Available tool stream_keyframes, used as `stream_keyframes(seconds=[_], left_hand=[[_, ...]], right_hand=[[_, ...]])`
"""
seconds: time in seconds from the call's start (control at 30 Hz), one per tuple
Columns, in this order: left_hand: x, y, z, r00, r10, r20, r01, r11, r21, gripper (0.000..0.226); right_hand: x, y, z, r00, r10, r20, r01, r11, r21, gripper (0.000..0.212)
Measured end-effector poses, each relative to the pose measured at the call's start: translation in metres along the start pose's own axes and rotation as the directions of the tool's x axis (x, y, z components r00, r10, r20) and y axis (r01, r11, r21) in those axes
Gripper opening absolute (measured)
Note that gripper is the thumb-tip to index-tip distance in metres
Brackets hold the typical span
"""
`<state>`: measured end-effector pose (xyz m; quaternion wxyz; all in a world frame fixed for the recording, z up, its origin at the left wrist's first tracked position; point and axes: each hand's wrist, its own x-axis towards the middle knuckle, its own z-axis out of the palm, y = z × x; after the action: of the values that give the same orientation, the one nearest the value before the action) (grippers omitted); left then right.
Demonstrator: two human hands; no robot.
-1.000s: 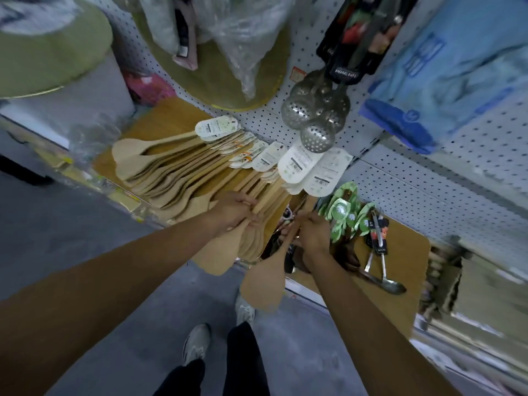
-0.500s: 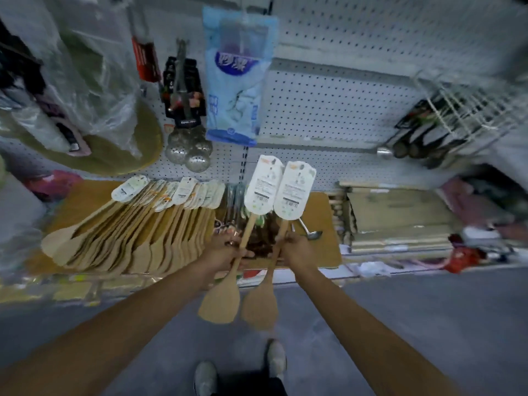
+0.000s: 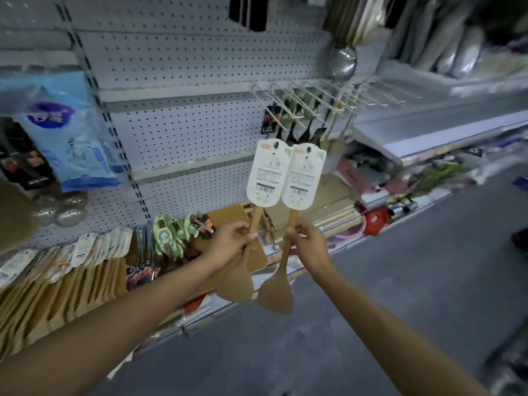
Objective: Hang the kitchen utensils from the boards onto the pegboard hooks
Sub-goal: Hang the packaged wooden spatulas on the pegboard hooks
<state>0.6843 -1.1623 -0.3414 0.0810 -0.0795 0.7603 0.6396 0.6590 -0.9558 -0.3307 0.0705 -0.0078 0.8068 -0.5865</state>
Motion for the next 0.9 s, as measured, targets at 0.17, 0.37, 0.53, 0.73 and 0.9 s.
stream_keyframes(seconds=[0.17, 0.37, 0.53, 0.73, 0.9], left_hand=[[0.027, 0.046, 0.100, 0.985, 0.173, -0.026, -0.168, 0.979, 0.119, 0.022], [0.057, 0.091, 0.197, 0.973, 0.228, 0.026, -0.229, 0.970, 0.082, 0.021], [0.087, 0.119, 0.261, 0.959, 0.273, 0.076, -0.278, 0.959, 0.060, 0.008], [0.128, 0.131, 0.302, 0.946, 0.291, 0.145, -0.306, 0.947, 0.101, 0.006], [0.182, 0.141, 0.333, 0.925, 0.319, 0.204, -0.345, 0.932, 0.108, 0.005]], right_hand=[[0.013, 0.010, -0.112, 0.996, -0.034, -0.080, 0.040, 0.997, 0.068, 0.019], [0.028, 0.026, -0.220, 0.988, -0.083, -0.133, 0.096, 0.991, 0.091, 0.012], [0.048, 0.042, -0.281, 0.980, -0.083, -0.183, 0.107, 0.986, 0.128, 0.010], [0.076, 0.050, -0.316, 0.972, -0.077, -0.220, 0.113, 0.981, 0.157, 0.013], [0.122, 0.063, -0.348, 0.966, -0.062, -0.250, 0.103, 0.982, 0.157, 0.009]])
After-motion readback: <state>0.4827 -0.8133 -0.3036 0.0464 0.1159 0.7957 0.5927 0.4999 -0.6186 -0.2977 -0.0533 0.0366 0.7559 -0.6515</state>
